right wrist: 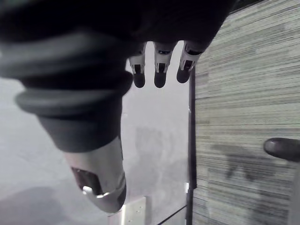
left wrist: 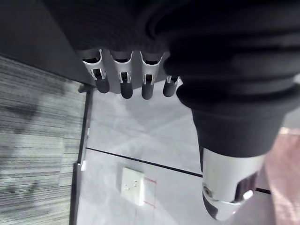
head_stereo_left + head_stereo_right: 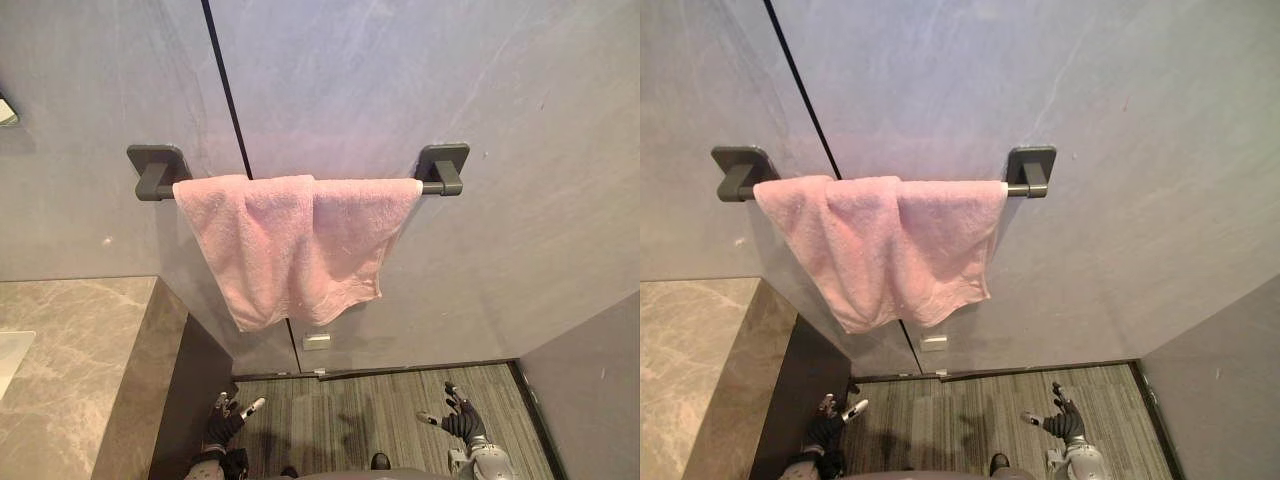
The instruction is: Organize washtable
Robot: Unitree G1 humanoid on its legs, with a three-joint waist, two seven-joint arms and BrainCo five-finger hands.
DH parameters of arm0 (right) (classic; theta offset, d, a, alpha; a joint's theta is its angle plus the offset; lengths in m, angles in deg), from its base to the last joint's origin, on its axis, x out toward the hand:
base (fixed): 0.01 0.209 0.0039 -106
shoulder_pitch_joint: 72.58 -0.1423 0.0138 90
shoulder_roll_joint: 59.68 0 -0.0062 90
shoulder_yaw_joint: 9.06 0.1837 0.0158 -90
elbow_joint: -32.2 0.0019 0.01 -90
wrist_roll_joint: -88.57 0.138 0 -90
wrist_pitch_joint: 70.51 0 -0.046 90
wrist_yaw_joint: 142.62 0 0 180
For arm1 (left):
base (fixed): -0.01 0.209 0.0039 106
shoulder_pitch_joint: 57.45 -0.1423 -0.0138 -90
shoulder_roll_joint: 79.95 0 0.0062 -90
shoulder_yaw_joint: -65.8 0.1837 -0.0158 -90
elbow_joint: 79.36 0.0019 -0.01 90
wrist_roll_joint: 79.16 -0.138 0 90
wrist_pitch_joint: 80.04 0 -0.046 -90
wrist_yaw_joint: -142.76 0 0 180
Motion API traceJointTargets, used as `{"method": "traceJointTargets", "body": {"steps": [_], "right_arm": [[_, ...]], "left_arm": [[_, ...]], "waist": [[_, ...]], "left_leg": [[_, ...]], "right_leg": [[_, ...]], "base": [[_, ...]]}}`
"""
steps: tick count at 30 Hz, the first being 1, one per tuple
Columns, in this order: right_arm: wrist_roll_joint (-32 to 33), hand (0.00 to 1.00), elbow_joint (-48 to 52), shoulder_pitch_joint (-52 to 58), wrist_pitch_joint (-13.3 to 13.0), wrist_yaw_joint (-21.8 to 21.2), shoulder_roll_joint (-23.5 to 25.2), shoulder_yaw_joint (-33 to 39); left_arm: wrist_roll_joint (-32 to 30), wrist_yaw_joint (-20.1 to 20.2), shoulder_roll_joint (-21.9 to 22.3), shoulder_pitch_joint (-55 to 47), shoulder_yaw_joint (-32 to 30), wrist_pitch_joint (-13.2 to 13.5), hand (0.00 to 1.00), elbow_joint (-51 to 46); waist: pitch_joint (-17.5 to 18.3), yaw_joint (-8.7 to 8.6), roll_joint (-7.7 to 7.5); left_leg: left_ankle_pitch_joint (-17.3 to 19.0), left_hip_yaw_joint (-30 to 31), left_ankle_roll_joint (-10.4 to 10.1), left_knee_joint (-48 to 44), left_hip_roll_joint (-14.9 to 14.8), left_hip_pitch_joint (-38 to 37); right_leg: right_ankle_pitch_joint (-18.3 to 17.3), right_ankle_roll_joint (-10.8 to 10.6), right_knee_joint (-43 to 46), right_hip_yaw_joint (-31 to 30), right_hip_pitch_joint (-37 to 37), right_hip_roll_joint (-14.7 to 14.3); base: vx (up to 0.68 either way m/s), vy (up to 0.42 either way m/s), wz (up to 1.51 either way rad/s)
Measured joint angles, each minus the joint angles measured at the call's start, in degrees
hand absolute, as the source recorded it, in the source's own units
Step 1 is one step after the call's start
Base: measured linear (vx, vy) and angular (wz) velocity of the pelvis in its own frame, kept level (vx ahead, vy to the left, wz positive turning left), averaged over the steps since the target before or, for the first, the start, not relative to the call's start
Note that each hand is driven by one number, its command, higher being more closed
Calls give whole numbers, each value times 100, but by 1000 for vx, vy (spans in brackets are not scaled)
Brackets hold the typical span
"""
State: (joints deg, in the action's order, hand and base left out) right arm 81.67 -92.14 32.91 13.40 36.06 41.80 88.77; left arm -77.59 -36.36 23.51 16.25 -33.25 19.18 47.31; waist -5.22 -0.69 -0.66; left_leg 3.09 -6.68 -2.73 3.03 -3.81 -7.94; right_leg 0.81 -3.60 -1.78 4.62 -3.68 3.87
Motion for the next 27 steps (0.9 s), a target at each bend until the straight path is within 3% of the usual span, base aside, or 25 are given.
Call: {"method": "traceJointTargets", "body": {"steps": [12, 27], "right_arm": [[-50, 0, -759, -183, 13, 19, -39, -14], [-375, 0, -762, -390, 11, 145, -171, -206]], "left_arm": [[-232, -212, -74, 141, 3, -1, 0, 886], [-242, -229, -183, 177, 8, 7, 0, 870]], "waist": [[2, 1, 5], [-5, -6, -15]], "left_leg": [[1, -64, 0, -5, 12, -46], [7, -30, 12, -4, 79, -47]], "right_leg": [[60, -4, -37, -67, -6, -5], [60, -7, -44, -57, 3, 18]], "base": [[-33, -6, -4], [-5, -1, 0]]}}
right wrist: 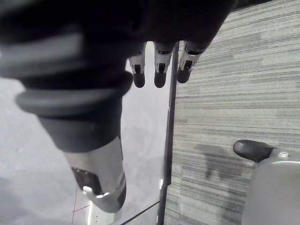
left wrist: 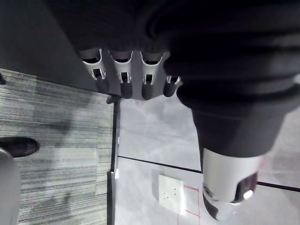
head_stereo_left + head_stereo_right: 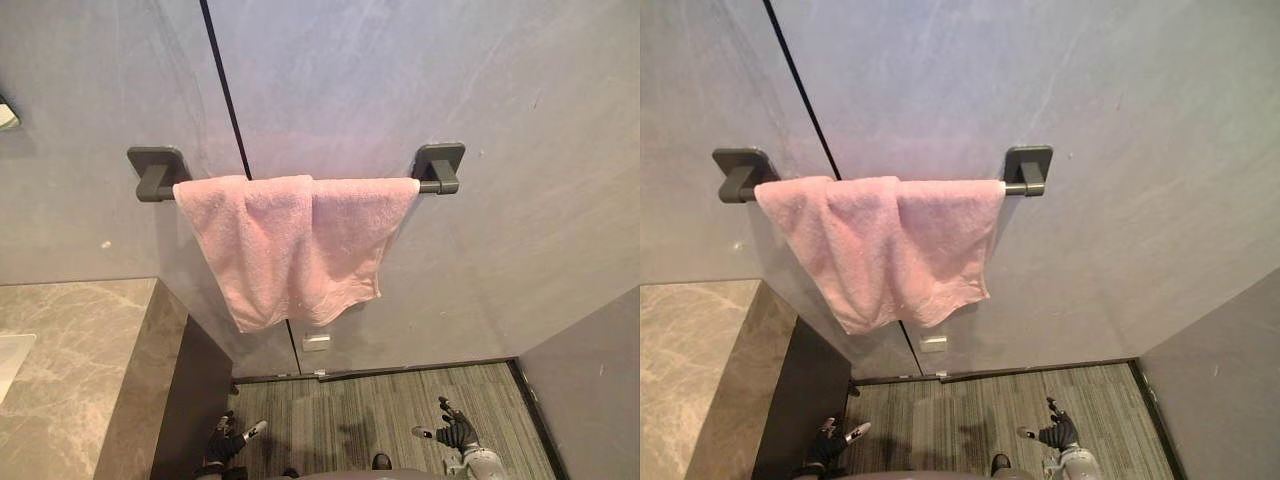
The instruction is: Organize washtable
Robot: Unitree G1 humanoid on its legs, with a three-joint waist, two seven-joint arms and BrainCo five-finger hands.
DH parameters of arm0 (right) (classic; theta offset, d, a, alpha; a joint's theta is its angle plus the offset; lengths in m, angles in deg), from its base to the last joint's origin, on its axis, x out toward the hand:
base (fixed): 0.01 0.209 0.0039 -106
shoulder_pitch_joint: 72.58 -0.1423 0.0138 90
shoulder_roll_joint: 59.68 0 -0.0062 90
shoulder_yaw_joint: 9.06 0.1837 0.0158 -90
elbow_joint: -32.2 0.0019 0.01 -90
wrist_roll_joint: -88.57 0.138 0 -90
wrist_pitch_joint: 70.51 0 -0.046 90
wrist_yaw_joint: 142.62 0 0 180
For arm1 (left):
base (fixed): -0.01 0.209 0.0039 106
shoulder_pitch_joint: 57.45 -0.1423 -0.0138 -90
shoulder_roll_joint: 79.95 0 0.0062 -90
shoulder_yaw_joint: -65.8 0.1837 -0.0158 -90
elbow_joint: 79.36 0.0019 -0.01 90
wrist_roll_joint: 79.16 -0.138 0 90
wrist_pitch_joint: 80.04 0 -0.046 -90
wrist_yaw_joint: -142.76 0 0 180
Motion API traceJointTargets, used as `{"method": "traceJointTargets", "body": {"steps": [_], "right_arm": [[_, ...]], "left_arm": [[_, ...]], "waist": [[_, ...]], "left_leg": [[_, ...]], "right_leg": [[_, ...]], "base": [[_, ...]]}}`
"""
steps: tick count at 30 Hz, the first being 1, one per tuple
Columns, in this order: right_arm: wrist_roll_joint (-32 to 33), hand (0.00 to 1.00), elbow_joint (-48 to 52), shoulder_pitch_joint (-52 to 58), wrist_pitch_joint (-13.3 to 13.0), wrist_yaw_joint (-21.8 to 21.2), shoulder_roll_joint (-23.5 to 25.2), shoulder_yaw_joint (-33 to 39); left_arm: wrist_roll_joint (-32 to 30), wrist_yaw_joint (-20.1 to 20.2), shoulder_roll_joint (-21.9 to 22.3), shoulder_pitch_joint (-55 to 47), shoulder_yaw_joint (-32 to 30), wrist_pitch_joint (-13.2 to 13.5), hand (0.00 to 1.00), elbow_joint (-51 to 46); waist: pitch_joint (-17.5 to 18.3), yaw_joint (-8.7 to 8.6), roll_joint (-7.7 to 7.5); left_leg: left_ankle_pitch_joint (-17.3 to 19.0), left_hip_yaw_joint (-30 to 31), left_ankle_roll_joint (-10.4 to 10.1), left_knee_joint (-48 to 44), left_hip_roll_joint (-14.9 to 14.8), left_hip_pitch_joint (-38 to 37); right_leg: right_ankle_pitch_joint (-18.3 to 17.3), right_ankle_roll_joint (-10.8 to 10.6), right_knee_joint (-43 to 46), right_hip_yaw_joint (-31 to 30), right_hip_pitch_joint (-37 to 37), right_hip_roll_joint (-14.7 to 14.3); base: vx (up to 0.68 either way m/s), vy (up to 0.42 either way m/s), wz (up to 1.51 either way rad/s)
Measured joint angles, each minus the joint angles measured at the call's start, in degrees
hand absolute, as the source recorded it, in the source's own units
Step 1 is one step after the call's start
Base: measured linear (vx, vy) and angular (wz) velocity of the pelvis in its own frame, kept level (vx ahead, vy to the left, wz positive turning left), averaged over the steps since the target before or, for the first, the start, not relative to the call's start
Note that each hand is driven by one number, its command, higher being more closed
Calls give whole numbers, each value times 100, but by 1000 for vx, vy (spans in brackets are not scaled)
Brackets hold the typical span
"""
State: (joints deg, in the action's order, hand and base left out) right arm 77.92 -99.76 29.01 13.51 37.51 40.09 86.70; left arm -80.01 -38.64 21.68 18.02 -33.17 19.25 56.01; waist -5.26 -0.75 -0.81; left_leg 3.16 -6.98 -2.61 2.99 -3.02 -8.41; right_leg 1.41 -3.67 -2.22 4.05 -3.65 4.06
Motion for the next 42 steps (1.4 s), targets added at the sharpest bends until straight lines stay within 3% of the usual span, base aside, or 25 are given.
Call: {"method": "traceJointTargets", "body": {"steps": [6, 9, 12, 13, 14, 16, 17, 18, 19, 20, 22, 23, 24, 25, 26, 27, 28, 30, 31, 33, 35, 37, 42], "right_arm": [[-145, 0, 2, -69, -1, -3, -49, -212], [-187, 0, 6, -367, -4, -7, -58, -438], [-232, 0, 30, -352, 20, -24, -102, -458], [-231, 0, 70, -232, 27, -27, -105, -459], [-231, 0, 69, -204, 32, -33, -101, -459], [-223, 0, 127, -194, 31, -27, -101, -452], [-221, 0, 174, -209, 31, -27, -101, -452], [-219, 0, 314, -250, 29, -20, -104, -450], [-214, 0, 406, -331, 25, 0, -119, -451], [-119, 0, 512, -472, 21, 62, -219, -453], [-57, 0, 545, -502, 19, 118, -362, -450], [-18, 0, 545, -504, 19, 125, -433, -450], [9, 0, 521, -521, 18, 149, -477, -438], [10, 0, 490, -540, 25, 203, -476, -393], [10, 0, 453, -564, 28, 238, -430, -380], [25, 0, 465, -574, 33, 252, -355, -373], [57, 0, 476, -587, 34, 275, -307, -347], [133, 0, 477, -616, 36, 317, -305, -333], [167, 0, 476, -610, 47, 332, -299, -328], [192, 0, 475, -566, 91, 337, -284, -299], [226, 0, 464, -514, 94, 339, -221, -30], [319, 0, 454, -556, 106, 321, -32, 33], [331, 0, 294, -496, 121, 294, 121, 4]], "left_arm": [[2, 0, -31, -24, 55, 5, 0, -217], [14, 1, -45, 90, 58, 4, 0, -375], [21, -9, -61, 317, 161, 0, 0, -519], [31, -8, -131, 479, 287, 8, 0, -577], [34, -11, -154, 523, 319, 8, 0, -615], [119, -53, -222, 573, 325, 24, 0, -683], [148, -94, -263, 572, 330, 23, 0, -682], [247, -160, -319, 556, 322, 18, 0, -677], [278, -189, -290, 546, 320, 11, 0, -675], [308, -242, -107, 547, 321, 2, 0, -652], [375, -242, 191, 482, 439, 8, 0, -660], [542, -238, 358, 439, 594, 5, 0, -660], [677, -232, 461, 404, 757, 3, 0, -660], [753, -234, 481, 407, 826, 1, 0, -661], [770, -230, 480, 405, 847, -2, 0, -661], [792, -229, 466, 417, 848, -7, 0, -710], [791, -225, 442, 437, 864, -4, 0, -796], [787, -191, 425, 483, 893, 1, 0, -919], [786, -148, 406, 492, 892, 0, 0, -927], [782, -110, 391, 450, 893, -2, 0, -910], [707, -111, 359, 444, 953, -10, 0, -887], [653, -109, 171, 435, 1009, -31, 0, -870], [339, -5, -79, 404, 1070, -125, 0, -707]], "waist": [[-41, 38, -27], [-271, 11, -118], [-350, 9, -29], [-358, -17, 5], [-358, -14, 2], [-286, -1, -33], [-237, 13, -118], [-177, 31, -244], [-165, 78, -279], [-268, 215, -111], [-346, 197, 69], [-321, 164, 228], [-330, 161, 357], [-339, 162, 397], [-351, 163, 393], [-350, 156, 327], [-375, 145, 232], [-403, 127, 178], [-375, 126, 226], [-388, 60, 210], [-260, -114, 405], [-167, -102, 354], [-144, -74, 331]], "left_leg": [[40, -126, -9, -46, -21, 61], [237, -248, 13, -618, -45, 542], [278, -5, 44, -904, -34, 890], [275, 331, 39, -1046, -14, 992], [275, 511, 35, -1125, 8, 1030], [286, 1095, -166, -1480, 14, 1441], [274, 1199, -222, -1541, 20, 1552], [187, 1418, -376, -1584, 36, 1781], [92, 1537, -503, -1524, 11, 1904], [-101, 1709, -652, -1375, -162, 1959], [-439, 1835, -680, -1135, -319, 1987], [-724, 1827, -644, -948, -411, 2048], [-1233, 1705, -649, -551, -512, 2070], [-1405, 1444, -570, -388, -573, 2069], [-1378, 1086, -555, -466, -596, 2077], [-1093, 506, -434, -803, -521, 2091], [-841, 191, -356, -1157, -418, 2091], [-283, -175, -243, -1969, -397, 2036], [61, -340, -184, -2351, -463, 1851], [413, -683, -144, -2420, -609, 1306], [395, -817, -273, -1462, -554, 886], [-61, -718, -171, -457, -317, 683], [-372, -537, 34, -35, -63, 561]], "right_leg": [[-56, 5, 207, -151, 225, -28], [-423, -13, 1207, -350, 946, 51], [-636, -81, 1744, -407, 1218, 179], [-997, 55, 2346, -622, 1295, 270], [-1118, 19, 2616, -703, 1300, 326], [-1391, -118, 3258, -1322, 1284, 450], [-1470, -200, 3251, -1470, 1269, 448], [-1767, -399, 3132, -1717, 1255, 385], [-1979, -394, 2992, -1701, 1242, 353], [-2151, -286, 2864, -1545, 1197, 183], [-2159, -193, 2947, -1145, 1168, 46], [-2164, -47, 2983, -795, 1176, -19], [-2076, 169, 2900, -443, 1188, -117], [-1980, 289, 2786, -223, 1185, -118], [-1890, 367, 2698, -50, 1184, -103], [-1734, 466, 2538, 278, 1182, 1], [-1633, 509, 2486, 462, 1186, 125], [-1410, 536, 2306, 888, 1168, 302], [-1339, 501, 2186, 1081, 1073, 369], [-1260, 394, 2033, 1428, 805, 455], [-1092, 196, 1729, 1765, 597, 426], [-682, 78, 1104, 1864, 476, 383], [-287, -22, 598, 1837, 262, 392]], "base": [[-9, -1, -12], [-89, -14, -23], [-59, 18, 53], [-15, 18, 118], [42, -44, 147], [28, -197, 128], [-53, -320, 111], [-86, -383, 81], [-133, -473, 84], [-141, -391, 75], [-216, -319, 98], [-296, -325, 135], [-237, -240, 134], [-189, -161, 109], [-167, -173, 108], [-152, -172, 120], [-145, -189, 120], [-144, -72, 110], [-167, 22, 102], [-153, 113, 102], [-138, 165, 105], [-149, 179, 59], [-124, 110, 16]]}}
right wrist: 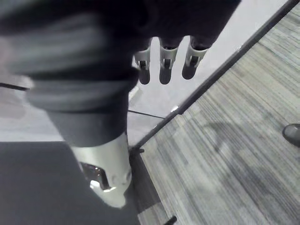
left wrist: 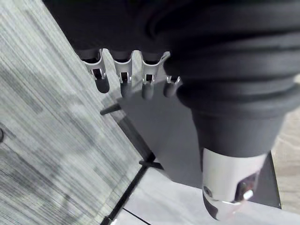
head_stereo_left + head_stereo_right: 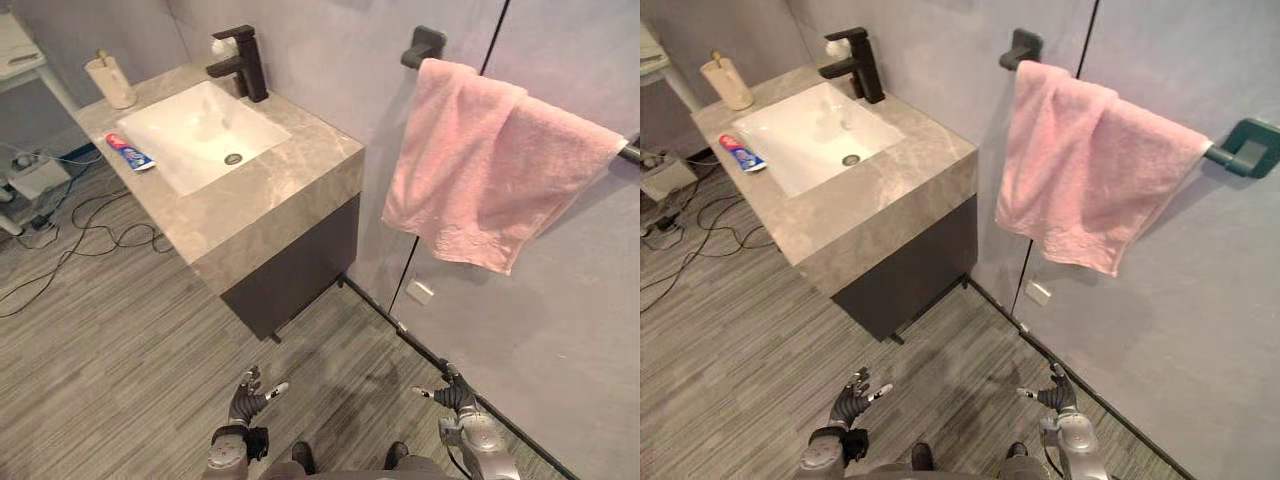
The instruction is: Organize washtable
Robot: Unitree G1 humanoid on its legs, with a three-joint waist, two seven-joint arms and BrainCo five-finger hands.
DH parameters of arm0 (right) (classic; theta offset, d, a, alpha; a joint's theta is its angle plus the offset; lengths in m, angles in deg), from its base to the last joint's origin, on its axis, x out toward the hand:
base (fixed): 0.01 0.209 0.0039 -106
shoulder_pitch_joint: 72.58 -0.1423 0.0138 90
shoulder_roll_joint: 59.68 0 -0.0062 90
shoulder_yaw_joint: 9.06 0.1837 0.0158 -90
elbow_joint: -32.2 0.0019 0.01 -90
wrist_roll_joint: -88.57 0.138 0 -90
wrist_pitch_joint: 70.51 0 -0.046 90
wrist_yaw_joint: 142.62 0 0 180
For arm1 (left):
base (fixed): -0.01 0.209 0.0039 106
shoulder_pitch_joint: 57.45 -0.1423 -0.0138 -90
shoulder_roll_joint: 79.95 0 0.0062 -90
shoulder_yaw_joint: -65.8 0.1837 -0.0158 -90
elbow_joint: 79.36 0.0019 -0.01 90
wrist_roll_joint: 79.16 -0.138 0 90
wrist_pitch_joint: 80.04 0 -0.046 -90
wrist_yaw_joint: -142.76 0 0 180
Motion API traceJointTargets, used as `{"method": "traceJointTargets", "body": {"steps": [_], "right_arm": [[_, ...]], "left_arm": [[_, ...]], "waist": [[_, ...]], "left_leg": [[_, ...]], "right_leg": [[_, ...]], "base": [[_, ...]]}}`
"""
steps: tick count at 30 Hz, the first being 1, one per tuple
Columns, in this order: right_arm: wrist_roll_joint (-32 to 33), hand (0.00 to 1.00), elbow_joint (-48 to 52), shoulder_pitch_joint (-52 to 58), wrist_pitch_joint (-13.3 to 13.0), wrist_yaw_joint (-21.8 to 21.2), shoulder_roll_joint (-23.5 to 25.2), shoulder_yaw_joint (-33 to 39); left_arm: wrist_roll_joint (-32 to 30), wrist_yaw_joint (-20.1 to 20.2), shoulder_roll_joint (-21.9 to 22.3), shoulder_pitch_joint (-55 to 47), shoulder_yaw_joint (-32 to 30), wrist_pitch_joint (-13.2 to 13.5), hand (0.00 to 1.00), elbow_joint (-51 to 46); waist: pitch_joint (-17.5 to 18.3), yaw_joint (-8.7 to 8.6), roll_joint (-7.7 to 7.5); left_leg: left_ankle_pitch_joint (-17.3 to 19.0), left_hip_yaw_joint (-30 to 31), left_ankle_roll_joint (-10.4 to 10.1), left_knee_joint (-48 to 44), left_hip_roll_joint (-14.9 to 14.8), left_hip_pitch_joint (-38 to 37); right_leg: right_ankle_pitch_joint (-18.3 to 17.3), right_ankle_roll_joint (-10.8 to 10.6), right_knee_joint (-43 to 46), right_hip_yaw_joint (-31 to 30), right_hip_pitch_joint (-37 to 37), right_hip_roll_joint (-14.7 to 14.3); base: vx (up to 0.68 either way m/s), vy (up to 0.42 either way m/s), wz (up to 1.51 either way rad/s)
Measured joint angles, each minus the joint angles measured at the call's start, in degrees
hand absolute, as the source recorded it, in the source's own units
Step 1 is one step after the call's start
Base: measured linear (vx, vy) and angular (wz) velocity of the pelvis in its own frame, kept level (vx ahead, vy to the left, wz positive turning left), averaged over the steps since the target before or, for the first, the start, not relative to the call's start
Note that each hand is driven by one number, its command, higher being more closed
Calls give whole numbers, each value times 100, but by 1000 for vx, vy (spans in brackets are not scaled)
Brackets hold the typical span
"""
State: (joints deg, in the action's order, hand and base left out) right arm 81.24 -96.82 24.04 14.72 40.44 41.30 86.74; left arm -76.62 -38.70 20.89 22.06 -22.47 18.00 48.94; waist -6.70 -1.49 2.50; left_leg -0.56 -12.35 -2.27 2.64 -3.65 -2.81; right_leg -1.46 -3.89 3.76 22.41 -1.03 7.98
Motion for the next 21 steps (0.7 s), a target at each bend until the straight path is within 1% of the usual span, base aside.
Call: {"method": "traceJointTargets", "body": {"steps": [4, 6, 10, 12, 13, 14, 15, 16, 17, 18, 19, 20, 21], "right_arm": [[-5, 0, -246, 6, 39, -56, 43, -18], [-10, 0, -316, 26, 44, -64, 78, -27], [-27, 0, -442, 10, 43, -66, 56, -235], [-56, 0, -447, 0, 43, -67, 63, -247], [-54, 0, -454, 6, 43, -59, 39, -244], [-51, 0, -460, 5, 44, -59, 16, -244], [-50, 0, -466, 3, 56, -55, -28, -237], [-49, 0, -471, -1, 73, -51, -71, -224], [-48, 0, -474, -4, 74, -45, -84, -211], [-51, 0, -475, 2, 75, -33, -99, -207], [-53, 0, -474, -15, 74, -22, -122, -206], [-53, 0, -474, -61, 76, -1, -161, -158], [-61, 0, -474, -111, 76, 35, -233, -126]], "left_arm": [[-114, 26, 1, -100, 39, -11, 0, 187], [-114, 27, -10, -193, 33, -20, 0, 296], [-110, 23, -10, -312, 17, -22, 0, 395], [-99, 17, -8, -282, -19, -20, 0, 380], [-92, 13, -5, -194, -19, -17, 0, 376], [-81, 12, -3, -146, -18, -17, 0, 366], [-34, 1, -4, -82, -18, -18, 0, 277], [29, -6, -2, -74, -20, -13, 0, 179], [39, -7, -3, -74, -35, -13, 0, 149], [149, -7, 18, -78, -122, -15, 0, 148], [188, -7, 34, -78, -179, -14, 0, 148], [202, -8, 37, -72, -232, -14, 0, 145], [203, -22, 34, -80, -291, -14, 0, 145]], "waist": [[31, -2, -41], [66, 14, -107], [82, 78, -159], [74, 73, -161], [46, 64, -163], [16, 60, -156], [-83, 67, -174], [-157, 73, -177], [-200, 74, -187], [-234, 57, -230], [-257, 51, -265], [-265, 50, -259], [-273, 39, -242]], "left_leg": [[-168, 23, 48, 229, 63, -86], [-193, 18, 28, 270, 75, -104], [-204, -19, 11, 272, 41, -75], [-201, 76, 6, 94, 41, 214], [-140, 197, 19, -220, 45, 534], [-110, 279, 13, -383, 45, 683], [-102, 369, 0, -591, 31, 859], [57, 263, -11, -673, -35, 938], [114, 69, 25, -722, -110, 937], [160, -462, -7, -904, -293, 945], [165, -783, -1, -1042, -414, 1000], [182, -1026, 24, -1192, -520, 1040], [201, -1318, 51, -1381, -715, 1121]], "right_leg": [[89, 18, -39, -111, 9, -17], [124, 32, -109, -306, 7, -110], [169, 88, -182, -378, 17, -171], [135, 80, -183, -277, 144, -146], [126, 69, -157, -104, 230, -94], [119, 59, -141, 11, 243, -69], [139, 56, -63, 242, 223, 38], [132, 65, 23, 510, 168, 114], [132, 67, 27, 613, 104, 142], [128, 61, 33, 824, 6, 232], [110, 33, 71, 939, -19, 323], [86, -11, 173, 1016, -10, 448], [39, -138, 336, 1081, 7, 617]], "base": [[-77, 42, 2], [-50, 9, -5], [-32, -15, -8], [-57, -13, 28], [-38, -7, 59], [-33, 11, 87], [-48, 36, 97], [-36, 35, 93], [-30, 38, 87], [8, 59, 72], [-2, 119, 74], [-15, 144, 59], [-20, 183, 60]]}}
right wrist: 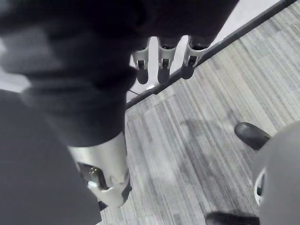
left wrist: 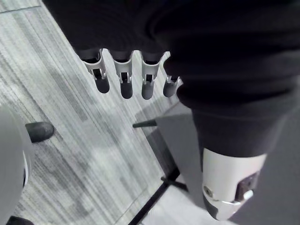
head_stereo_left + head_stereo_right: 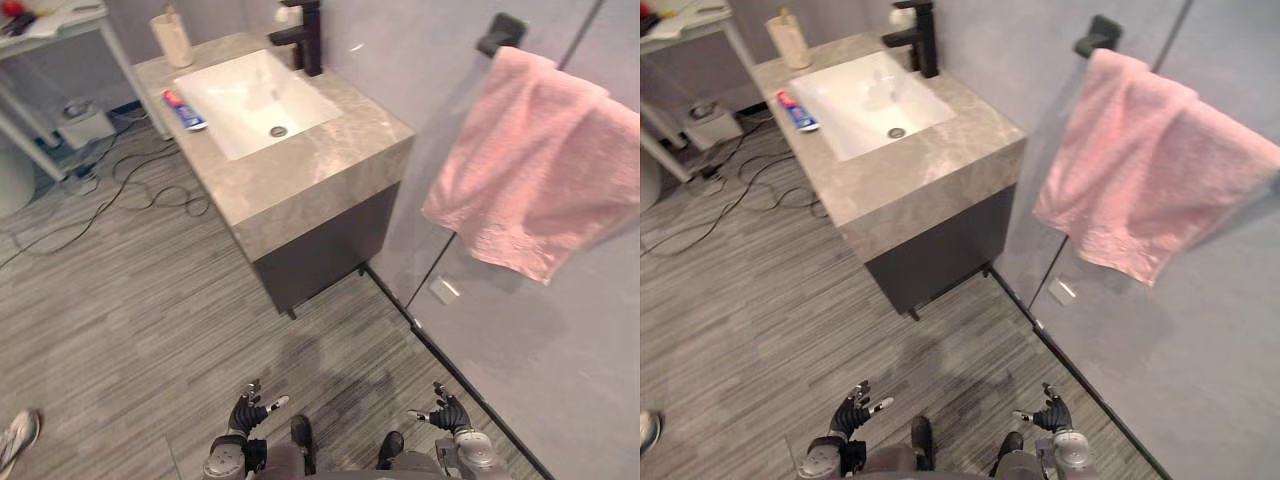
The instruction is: Organize washtable
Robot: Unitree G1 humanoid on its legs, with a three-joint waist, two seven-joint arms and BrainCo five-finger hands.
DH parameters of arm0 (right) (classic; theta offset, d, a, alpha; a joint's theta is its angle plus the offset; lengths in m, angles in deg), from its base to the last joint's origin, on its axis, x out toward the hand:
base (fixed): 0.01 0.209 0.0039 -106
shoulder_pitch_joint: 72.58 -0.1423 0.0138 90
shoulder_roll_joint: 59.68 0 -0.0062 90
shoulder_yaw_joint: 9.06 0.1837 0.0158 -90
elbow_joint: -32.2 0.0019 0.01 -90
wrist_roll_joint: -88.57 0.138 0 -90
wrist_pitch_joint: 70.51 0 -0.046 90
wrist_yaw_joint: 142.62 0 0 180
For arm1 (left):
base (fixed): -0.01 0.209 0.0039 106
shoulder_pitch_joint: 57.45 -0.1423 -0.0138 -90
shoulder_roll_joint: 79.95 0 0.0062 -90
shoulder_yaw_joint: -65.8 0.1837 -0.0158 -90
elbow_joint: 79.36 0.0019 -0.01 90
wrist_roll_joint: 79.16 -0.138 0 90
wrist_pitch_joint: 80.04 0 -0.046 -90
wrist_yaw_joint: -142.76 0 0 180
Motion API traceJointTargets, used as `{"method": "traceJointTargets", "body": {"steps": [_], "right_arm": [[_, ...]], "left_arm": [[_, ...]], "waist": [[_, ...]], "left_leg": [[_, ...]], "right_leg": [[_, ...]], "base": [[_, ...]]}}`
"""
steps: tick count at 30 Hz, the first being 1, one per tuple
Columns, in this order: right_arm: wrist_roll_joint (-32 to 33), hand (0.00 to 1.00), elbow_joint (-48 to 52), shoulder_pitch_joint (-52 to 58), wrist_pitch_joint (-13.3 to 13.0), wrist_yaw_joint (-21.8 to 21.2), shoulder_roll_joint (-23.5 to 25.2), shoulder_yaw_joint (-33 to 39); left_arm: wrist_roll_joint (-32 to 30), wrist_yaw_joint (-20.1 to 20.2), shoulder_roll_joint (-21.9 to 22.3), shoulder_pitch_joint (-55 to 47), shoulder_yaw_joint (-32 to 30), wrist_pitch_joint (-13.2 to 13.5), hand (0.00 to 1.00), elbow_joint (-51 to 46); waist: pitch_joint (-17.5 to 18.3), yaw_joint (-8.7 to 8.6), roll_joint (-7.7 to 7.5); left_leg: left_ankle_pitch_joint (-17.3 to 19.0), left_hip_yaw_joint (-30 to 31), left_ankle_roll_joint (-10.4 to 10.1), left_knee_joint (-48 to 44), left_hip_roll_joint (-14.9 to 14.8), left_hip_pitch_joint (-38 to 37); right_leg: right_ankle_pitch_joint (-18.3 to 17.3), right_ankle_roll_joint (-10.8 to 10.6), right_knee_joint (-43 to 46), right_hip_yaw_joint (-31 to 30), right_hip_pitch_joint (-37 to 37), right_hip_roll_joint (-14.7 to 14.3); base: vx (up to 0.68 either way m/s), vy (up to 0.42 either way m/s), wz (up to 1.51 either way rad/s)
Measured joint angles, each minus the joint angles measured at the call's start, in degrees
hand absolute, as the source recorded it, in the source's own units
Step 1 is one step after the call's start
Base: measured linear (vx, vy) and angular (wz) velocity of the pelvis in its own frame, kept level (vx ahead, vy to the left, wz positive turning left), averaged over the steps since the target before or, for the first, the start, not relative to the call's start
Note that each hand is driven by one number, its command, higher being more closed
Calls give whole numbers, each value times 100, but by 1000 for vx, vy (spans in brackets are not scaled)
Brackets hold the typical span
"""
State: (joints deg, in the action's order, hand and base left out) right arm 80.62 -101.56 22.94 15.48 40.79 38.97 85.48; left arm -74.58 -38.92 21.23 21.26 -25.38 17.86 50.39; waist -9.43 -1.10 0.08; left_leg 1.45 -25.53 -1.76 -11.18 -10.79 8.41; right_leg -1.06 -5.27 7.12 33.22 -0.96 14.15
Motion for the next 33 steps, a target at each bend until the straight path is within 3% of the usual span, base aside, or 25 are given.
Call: {"method": "traceJointTargets", "body": {"steps": [1, 5, 7, 9, 10, 11, 12, 13, 14, 15, 17, 18, 19, 21, 23, 24, 25, 26, 27, 28, 29, 30, 31, 32, 33], "right_arm": [[-5, 0, -10, -42, 0, 18, -85, 2], [-36, 0, -39, -109, -1, 8, 18, 2], [-71, 0, -60, -51, 18, 4, 22, 0], [-66, 0, -161, 17, 32, -5, 140, 4], [-66, 0, -208, 46, 31, -10, 144, 3], [-61, 0, -240, -19, 34, -24, 138, -12], [-62, 0, -236, -107, 34, -40, 134, -45], [-64, 0, -229, -160, 31, -57, 137, -75], [-67, 0, -197, -195, 21, -99, 170, -128], [-67, 0, -205, -176, 0, -133, 205, -166], [-62, 0, -202, -125, 6, -149, 197, -279], [-58, 0, -201, -109, 6, -151, 195, -340], [-53, 0, -191, -155, 5, -153, 195, -377], [-4, 0, -130, -165, -2, -128, 182, -389], [130, 0, 9, -91, -9, -119, 184, -332], [142, 0, 49, -22, -9, -114, 188, -302], [191, 0, 122, 74, -9, -116, 203, -227], [204, 0, 165, 125, -9, -119, 200, -202], [256, 0, 197, 166, -6, -125, 197, -131], [293, 0, 205, 147, -8, -120, 229, -35], [300, 0, 206, 141, -9, -115, 225, -8], [323, 0, 197, 182, 20, -129, 171, 15], [499, 0, 212, 233, 122, -180, 178, 77], [551, 0, 298, 579, 155, -161, 111, 109], [549, 0, 285, 665, 156, -158, 30, 129]], "left_arm": [[0, -17, 7, 14, -90, 3, 0, -2], [56, -195, -107, 27, -233, 14, 0, -18], [77, -199, -84, 41, -220, 14, 0, -15], [79, -201, -179, 35, -206, 11, 0, 26], [79, -202, -186, 33, -165, 12, 0, 21], [81, -202, -197, 25, -115, 11, 0, 10], [80, -203, -216, 9, -85, 13, 0, -10], [80, -202, -241, 3, -68, 11, 0, -23], [80, -200, -307, 17, -58, 6, 0, -74], [81, -195, -370, 52, -61, 5, 0, -152], [98, -195, -396, 23, -68, 5, 0, -159], [146, -194, -390, -62, -66, 6, 0, -159], [161, -197, -374, -86, -71, 5, 0, -158], [161, -198, -365, -46, -66, 6, 0, -147], [156, -197, -308, 14, -53, 7, 0, -134], [145, -171, -301, 11, -30, 8, 0, -133], [128, -135, -303, 23, -21, 7, 0, -110], [128, -104, -300, 33, -21, 8, 0, -110], [126, -85, -284, 75, -26, 7, 0, -95], [127, -75, -266, 82, -29, 8, 0, -96], [130, -73, -235, 80, -30, 9, 0, -96], [130, -73, -96, 105, -55, 8, 0, -97], [133, -75, -34, 21, -95, 20, 0, -122], [144, -57, 7, -221, -164, 2, 0, -136], [148, -43, 75, -273, -162, -6, 0, -146]], "waist": [[4, -19, 77], [25, 13, -35], [15, 36, 33], [-10, 45, 12], [-18, 63, 12], [-19, 236, 7], [-37, 243, -25], [-49, 218, -32], [-74, 167, -79], [-207, 168, -185], [-336, 175, -219], [-406, 190, -169], [-458, 187, -229], [-532, 126, -178], [-557, 8, -174], [-543, -56, -188], [-510, -124, -155], [-455, -133, -197], [-446, -109, -130], [-429, -103, -76], [-429, -109, -74], [-465, -155, -37], [-440, -115, 35], [-402, -112, 34], [-371, -107, 179]], "left_leg": [[141, -254, 46, -144, -17, 31], [490, -592, 156, -202, 346, 288], [621, -428, 352, -615, 410, 524], [1088, 51, 601, -1497, 523, 756], [1228, 127, 630, -1682, 523, 770], [1402, 223, 686, -1794, 626, 724], [1427, 339, 726, -1690, 775, 676], [1443, 440, 754, -1626, 853, 662], [1445, 604, 745, -1491, 988, 619], [1374, 866, 873, -1229, 1199, 350], [1358, 951, 919, -996, 1290, -81], [1364, 980, 930, -830, 1330, -362], [1368, 991, 933, -715, 1346, -592], [1401, 1177, 873, -493, 1354, -843], [1437, 1450, 760, -263, 1411, -1050], [1447, 1628, 701, -80, 1457, -1238], [1519, 1829, 574, -70, 1448, -1366], [1548, 1913, 521, -63, 1421, -1408], [1566, 1964, 459, -182, 1305, -1453], [1435, 1960, 137, -325, 1230, -1435], [1306, 1936, -57, -438, 1244, -1438], [1059, 1851, -330, -924, 1291, -1420], [1035, 1763, -312, -1309, 1164, -1377], [907, 1225, -329, -2958, 864, -1026], [995, 1131, -285, -3423, 642, -892]], "right_leg": [[-33, -92, 102, 78, -12, 159], [-93, -388, -186, 369, -97, 482], [-89, -442, -340, 543, -268, 524], [78, -752, -120, 708, -690, 677], [59, -781, 81, 730, -697, 750], [-41, -612, 962, 570, -519, 1089], [-107, 6, 1671, 302, -218, 1329], [-260, 354, 2091, 5, 20, 1387], [-537, 315, 2589, -646, 349, 1276], [-1066, 100, 3085, -1433, 661, 843], [-1428, 121, 3303, -1815, 880, 371], [-1564, 160, 3243, -1766, 1130, 61], [-1586, 196, 3097, -1685, 1326, -169], [-1452, 242, 2179, -1490, 1769, -640], [-828, 314, 1263, -1495, 1906, -864], [-441, 409, 973, -1666, 1895, -960], [-190, 650, 1016, -1802, 1882, -1037], [-88, 793, 1024, -1790, 1843, -1057], [40, 937, 1035, -1652, 1712, -1092], [-41, 1031, 1102, -1563, 1577, -1078], [-95, 1043, 1271, -1555, 1574, -1015], [-398, 980, 1864, -1433, 1714, -962], [-458, 847, 1720, -1426, 1642, -1123], [-423, 1403, 929, -1382, 1015, -1286], [-419, 1418, 874, -1437, 932, -1442]], "base": [[-21, 182, 46], [26, 221, 61], [78, 200, 103], [111, 222, 113], [194, 295, 84], [192, 320, 48], [182, 319, 48], [107, 177, 69], [185, 108, 99], [202, 80, 98], [237, 55, 59], [224, 31, 27], [184, 22, 16], [283, 18, 40], [364, -8, 69], [434, -59, 83], [468, -80, 81], [514, -114, 74], [534, -124, 53], [524, -122, 42], [563, -155, 26], [382, -160, -4], [342, -232, -47], [218, -184, -77], [284, -114, -77]]}}
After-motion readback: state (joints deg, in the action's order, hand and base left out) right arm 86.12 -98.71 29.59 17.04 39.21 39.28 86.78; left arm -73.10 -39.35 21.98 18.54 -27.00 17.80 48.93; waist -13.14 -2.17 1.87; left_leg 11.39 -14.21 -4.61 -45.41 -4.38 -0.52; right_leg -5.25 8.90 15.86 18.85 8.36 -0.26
